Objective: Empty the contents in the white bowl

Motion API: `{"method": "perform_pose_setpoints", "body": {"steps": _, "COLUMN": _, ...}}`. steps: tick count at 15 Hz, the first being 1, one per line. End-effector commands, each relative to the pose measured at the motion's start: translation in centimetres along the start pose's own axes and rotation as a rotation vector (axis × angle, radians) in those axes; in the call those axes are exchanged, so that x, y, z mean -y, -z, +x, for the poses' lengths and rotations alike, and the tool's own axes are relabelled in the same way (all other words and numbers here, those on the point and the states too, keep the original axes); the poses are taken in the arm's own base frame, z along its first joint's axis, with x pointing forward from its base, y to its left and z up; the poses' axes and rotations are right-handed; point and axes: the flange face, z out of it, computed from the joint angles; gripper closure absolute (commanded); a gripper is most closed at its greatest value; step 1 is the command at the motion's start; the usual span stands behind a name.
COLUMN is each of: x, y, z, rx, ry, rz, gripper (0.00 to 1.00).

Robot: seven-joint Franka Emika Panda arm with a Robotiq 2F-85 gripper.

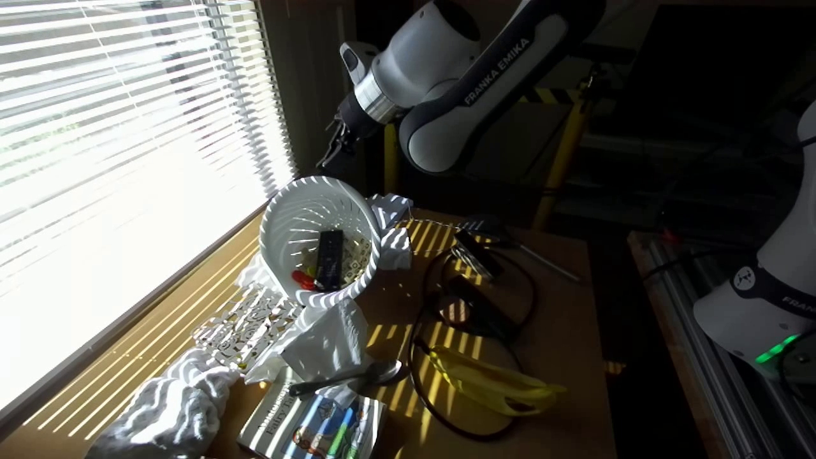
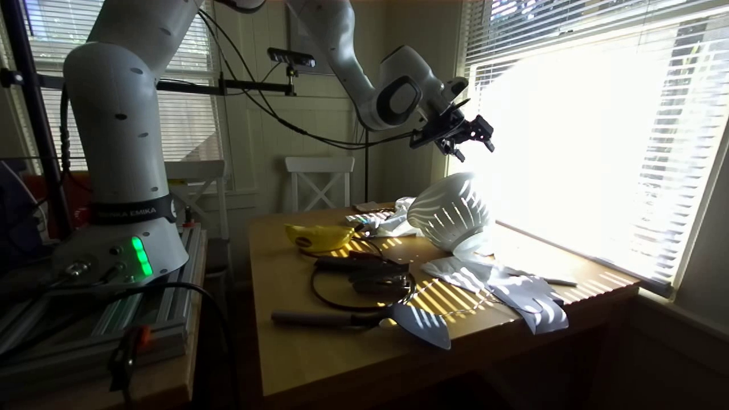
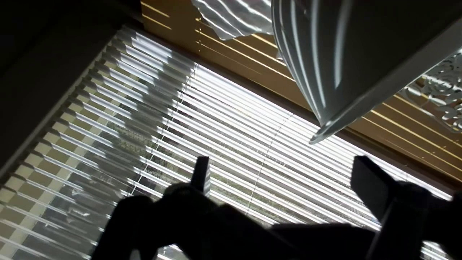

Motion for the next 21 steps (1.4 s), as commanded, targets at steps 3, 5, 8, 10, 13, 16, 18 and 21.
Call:
{"method": "perform_pose_setpoints", "body": {"steps": 3, "x": -1.2, "y": -3.9, "z": -1.4, "rx": 0.164, "ry": 0.069, "rz": -0.202, "gripper": 0.00}}
{"method": "perform_pose_setpoints", "body": {"steps": 5, "x": 1.0, "y": -2.2, "z": 0.1, "rx": 0.235, "ry": 0.056, "rz": -0.203, "gripper": 0.00}}
{"method": "perform_pose_setpoints", "body": {"steps": 8, "x": 3.4, "y": -0.1, "z": 3.5, "rx": 0.281, "ry": 0.089, "rz": -0.207, "gripper": 0.00}}
{"method": "perform_pose_setpoints", "body": {"steps": 10, "x": 4.6, "y": 1.2, "z": 5.6, "rx": 0.271, "ry": 0.108, "rz": -0.200, "gripper": 0.00}}
{"method": "perform_pose_setpoints", "body": {"steps": 13, "x": 4.6, "y": 1.7, "z": 7.2, "rx": 0.223, "ry": 0.096, "rz": -0.241, "gripper": 0.00}}
{"method": "perform_pose_setpoints", "body": {"steps": 16, "x": 4.8, "y": 1.5, "z": 6.9, "rx": 0.224, "ry": 0.089, "rz": -0.211, "gripper": 0.00}}
{"method": "perform_pose_setpoints", "body": {"steps": 18, "x": 4.5, "y": 1.5, "z": 6.8, "rx": 0.223, "ry": 0.081, "rz": -0.205, "gripper": 0.00}}
{"method": "perform_pose_setpoints", "body": {"steps": 21, "x": 5.0, "y": 0.6, "z": 5.8, "rx": 0.273, "ry": 0.043, "rz": -0.315, "gripper": 0.00}}
